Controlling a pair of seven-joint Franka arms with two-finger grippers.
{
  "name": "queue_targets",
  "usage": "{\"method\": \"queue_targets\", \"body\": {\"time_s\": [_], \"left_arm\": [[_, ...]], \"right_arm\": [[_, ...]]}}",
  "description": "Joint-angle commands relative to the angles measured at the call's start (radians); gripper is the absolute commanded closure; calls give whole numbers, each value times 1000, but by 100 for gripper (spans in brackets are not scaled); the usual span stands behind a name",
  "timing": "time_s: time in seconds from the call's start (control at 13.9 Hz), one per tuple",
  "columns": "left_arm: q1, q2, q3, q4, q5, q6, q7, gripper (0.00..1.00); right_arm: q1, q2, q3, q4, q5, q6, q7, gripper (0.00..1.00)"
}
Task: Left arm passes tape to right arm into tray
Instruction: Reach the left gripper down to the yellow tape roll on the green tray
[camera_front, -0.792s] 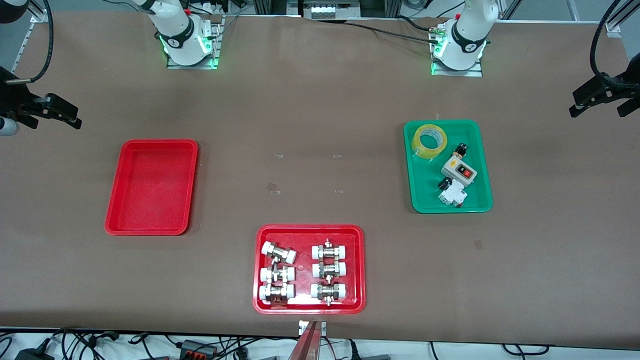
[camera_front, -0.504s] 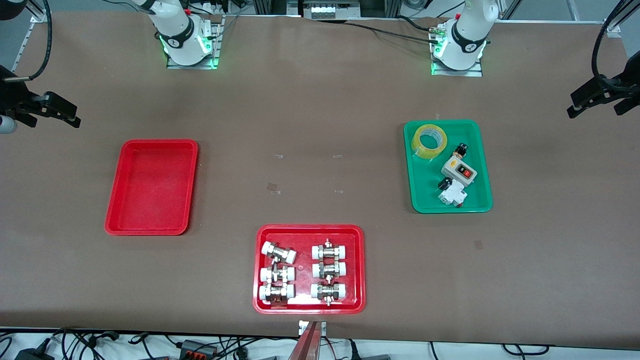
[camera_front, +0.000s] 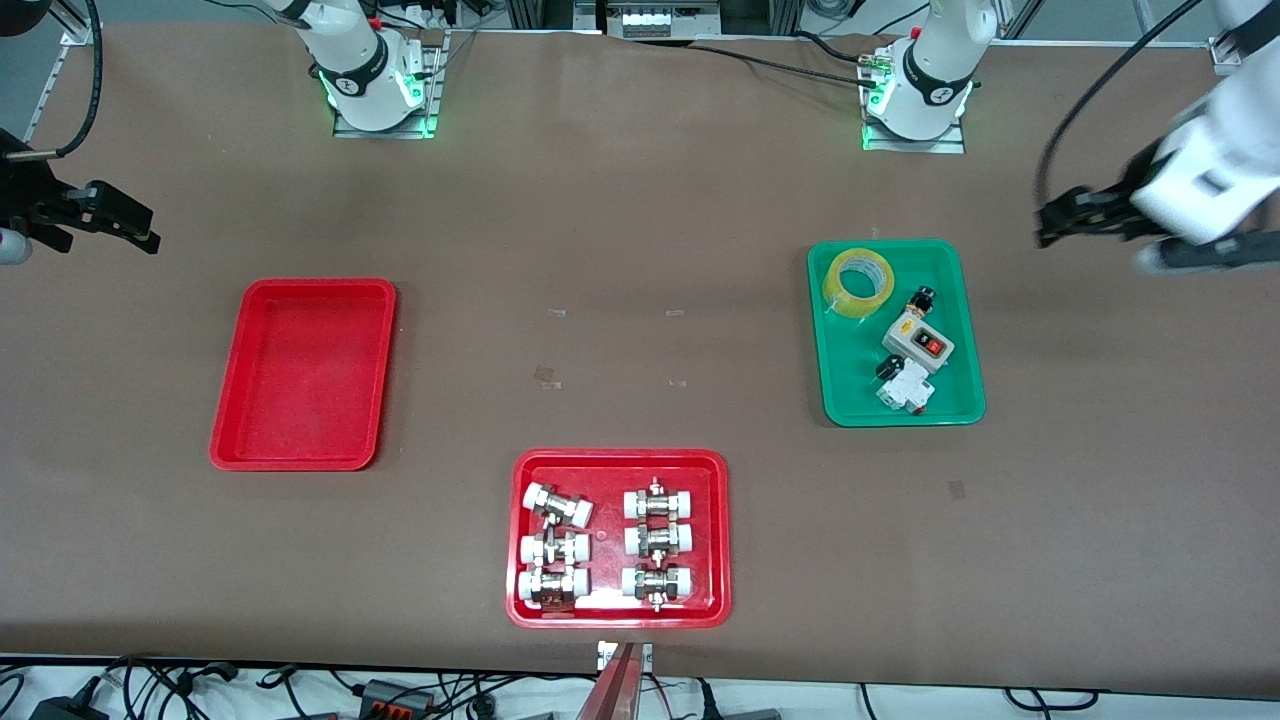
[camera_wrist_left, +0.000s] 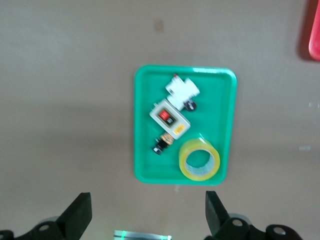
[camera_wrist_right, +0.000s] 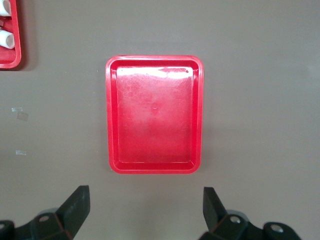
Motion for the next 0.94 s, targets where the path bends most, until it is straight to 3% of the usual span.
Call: {"method": "queue_targets", "body": {"time_s": [0.0, 0.22, 0.36, 0.86], "left_arm": [[4, -28, -4, -188, -101, 117, -5, 0], [3, -25, -54, -431, -123, 334, -4, 0], [1, 2, -73, -544, -124, 450, -2, 0], [3, 145, -108, -665, -124, 663, -19, 0]], "right_arm": [[-17, 0, 13, 11, 9, -14, 1, 0], [-16, 3, 13, 11, 9, -16, 3, 0], [-16, 6, 13, 11, 9, -14, 3, 0], [-17, 11, 13, 11, 9, -14, 3, 0]]}}
